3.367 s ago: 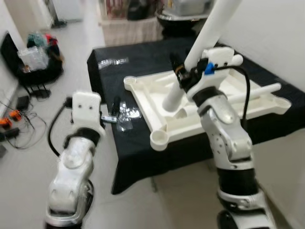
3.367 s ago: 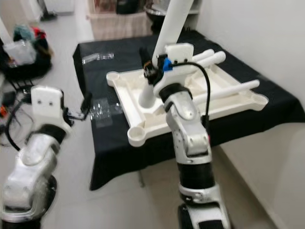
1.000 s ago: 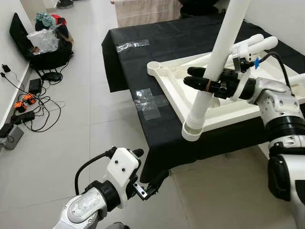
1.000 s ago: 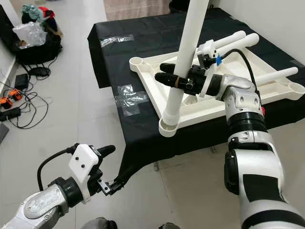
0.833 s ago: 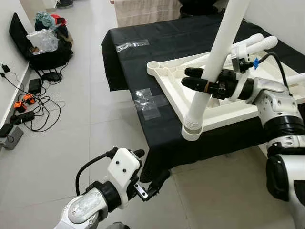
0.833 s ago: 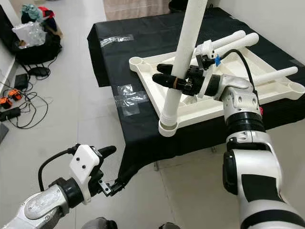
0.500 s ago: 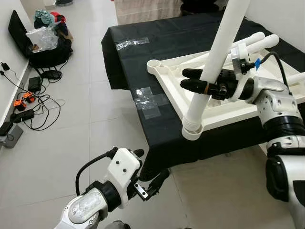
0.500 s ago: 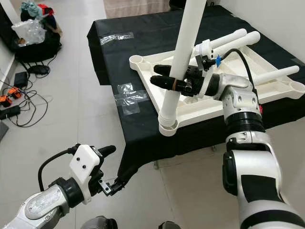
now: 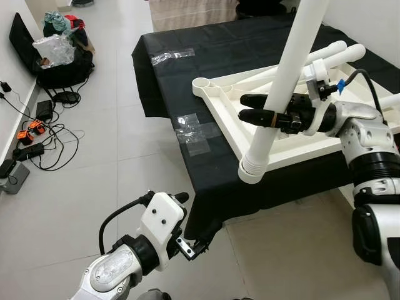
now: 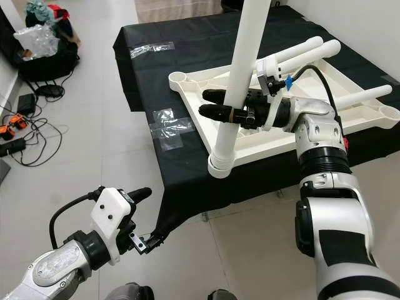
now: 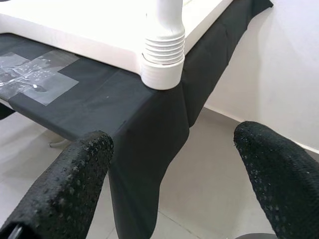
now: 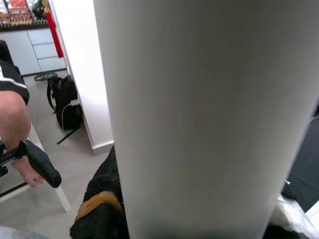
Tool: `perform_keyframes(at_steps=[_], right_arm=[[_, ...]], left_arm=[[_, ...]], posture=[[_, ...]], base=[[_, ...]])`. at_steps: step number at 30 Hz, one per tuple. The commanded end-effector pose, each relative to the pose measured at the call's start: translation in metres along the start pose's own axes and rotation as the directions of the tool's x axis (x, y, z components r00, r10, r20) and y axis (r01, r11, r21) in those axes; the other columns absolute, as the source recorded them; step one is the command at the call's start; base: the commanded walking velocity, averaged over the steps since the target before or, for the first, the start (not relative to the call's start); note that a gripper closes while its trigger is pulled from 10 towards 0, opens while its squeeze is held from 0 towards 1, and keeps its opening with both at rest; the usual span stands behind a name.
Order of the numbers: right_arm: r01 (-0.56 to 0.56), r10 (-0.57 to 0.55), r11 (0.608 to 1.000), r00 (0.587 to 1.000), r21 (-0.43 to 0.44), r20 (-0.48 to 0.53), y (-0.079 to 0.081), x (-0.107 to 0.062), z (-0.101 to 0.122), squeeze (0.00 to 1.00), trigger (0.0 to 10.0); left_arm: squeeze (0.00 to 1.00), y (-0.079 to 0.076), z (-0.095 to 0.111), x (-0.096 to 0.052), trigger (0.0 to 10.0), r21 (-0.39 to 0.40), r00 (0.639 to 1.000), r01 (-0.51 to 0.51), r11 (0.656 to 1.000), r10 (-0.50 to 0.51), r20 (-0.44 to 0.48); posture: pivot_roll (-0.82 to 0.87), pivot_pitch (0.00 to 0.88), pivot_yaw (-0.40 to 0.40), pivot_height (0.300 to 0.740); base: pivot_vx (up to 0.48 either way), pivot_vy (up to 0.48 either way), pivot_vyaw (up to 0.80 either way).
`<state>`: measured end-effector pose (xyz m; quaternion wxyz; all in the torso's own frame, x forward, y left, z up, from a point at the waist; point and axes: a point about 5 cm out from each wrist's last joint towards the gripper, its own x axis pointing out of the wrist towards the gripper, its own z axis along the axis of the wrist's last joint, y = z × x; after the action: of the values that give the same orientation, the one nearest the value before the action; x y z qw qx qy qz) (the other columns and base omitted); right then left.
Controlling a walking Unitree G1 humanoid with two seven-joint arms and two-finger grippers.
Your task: Building children table
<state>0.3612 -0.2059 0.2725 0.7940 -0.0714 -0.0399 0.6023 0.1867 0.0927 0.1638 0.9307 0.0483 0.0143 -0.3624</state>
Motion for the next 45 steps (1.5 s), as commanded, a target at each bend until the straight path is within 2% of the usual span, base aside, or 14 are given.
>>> perform_keyframes(at_steps=[1, 9, 16, 21, 24, 28, 35, 38, 39, 43, 44, 45], right_arm=[[-0.028, 0.027, 0.999, 0.999, -0.040, -0.029, 0.003, -0.004, 0.001, 0.00, 10.0], [-0.022, 0.020, 0.999, 0.999, -0.046, -0.042, 0.006, -0.002, -0.007, 0.00, 10.0], [0.028, -0.030, 0.999, 0.998, -0.041, -0.049, 0.006, -0.003, -0.015, 0.00, 10.0], [0.155, -0.157, 0.987, 0.986, -0.035, -0.054, 0.003, -0.010, -0.026, 0.00, 10.0], [0.182, -0.184, 0.983, 0.982, -0.031, -0.054, 0.002, -0.011, -0.028, 0.00, 10.0], [0.300, -0.301, 0.954, 0.952, -0.025, -0.057, -0.002, -0.014, -0.038, 0.00, 10.0], [0.350, -0.351, 0.936, 0.935, -0.029, -0.054, -0.001, -0.014, -0.042, 0.00, 10.0], [0.426, -0.426, 0.905, 0.903, -0.025, -0.047, -0.003, -0.007, -0.046, 0.00, 10.0], [0.426, -0.426, 0.905, 0.903, -0.025, -0.047, -0.003, -0.007, -0.046, 0.00, 10.0], [0.576, -0.575, 0.818, 0.818, 0.016, -0.030, -0.012, -0.002, -0.048, 0.00, 10.0], [0.576, -0.575, 0.818, 0.818, 0.016, -0.030, -0.012, -0.002, -0.048, 0.00, 10.0], [0.604, -0.604, 0.796, 0.797, 0.019, -0.026, -0.014, -0.002, -0.048, 0.00, 10.0]], left_arm=[[0.00, 0.000, -0.002, 0.000, 10.0, 0.004, 1.000, -0.001, 1.000, 0.001, -0.007], [0.00, 0.001, -0.001, 0.001, 10.0, 0.010, 1.000, -0.005, 1.000, 0.005, -0.001], [0.00, 0.003, 0.000, 0.002, 10.0, 0.017, 1.000, -0.012, 1.000, 0.012, 0.007], [0.00, 0.005, 0.001, 0.005, 10.0, 0.022, 1.000, -0.022, 1.000, 0.022, 0.016], [0.00, 0.006, 0.002, 0.005, 10.0, 0.022, 1.000, -0.024, 0.999, 0.024, 0.017], [0.00, 0.007, 0.002, 0.006, 10.0, 0.027, 0.999, -0.031, 0.999, 0.030, 0.021], [0.00, 0.008, 0.003, 0.007, 10.0, 0.028, 0.999, -0.034, 0.999, 0.033, 0.025], [0.00, 0.008, 0.003, 0.008, 10.0, 0.028, 0.999, -0.035, 0.999, 0.034, 0.030], [0.00, 0.008, 0.003, 0.008, 10.0, 0.028, 0.999, -0.035, 0.999, 0.034, 0.030], [0.00, 0.008, 0.003, 0.009, 10.0, 0.028, 0.999, -0.035, 0.999, 0.035, 0.032], [0.00, 0.008, 0.003, 0.009, 10.0, 0.028, 0.999, -0.035, 0.999, 0.035, 0.032], [0.00, 0.008, 0.003, 0.009, 10.0, 0.028, 0.999, -0.036, 0.999, 0.035, 0.031]], posture=[[0.08, 0.158, -0.009, 0.740], [0.08, 0.158, -0.006, 0.740], [0.08, 0.158, -0.006, 0.740], [0.07, 0.152, -0.005, 0.740], [0.07, 0.151, -0.005, 0.740], [0.07, 0.150, -0.004, 0.740], [0.06, 0.153, 0.000, 0.740], [0.06, 0.154, -0.002, 0.740], [0.06, 0.154, -0.002, 0.740], [0.06, 0.156, -0.001, 0.740], [0.06, 0.156, -0.001, 0.740], [0.06, 0.156, -0.001, 0.740]], base=[[0.000, 0.000, 0.00], [0.000, 0.000, 0.00], [0.000, 0.000, 0.00], [0.000, 0.000, 0.00], [0.000, 0.000, 0.00], [0.000, 0.000, 0.00], [0.000, 0.000, 0.00], [0.000, 0.000, 0.00], [0.000, 0.000, 0.00], [0.000, 0.000, 0.00], [0.000, 0.000, 0.00], [0.000, 0.000, 0.00]])
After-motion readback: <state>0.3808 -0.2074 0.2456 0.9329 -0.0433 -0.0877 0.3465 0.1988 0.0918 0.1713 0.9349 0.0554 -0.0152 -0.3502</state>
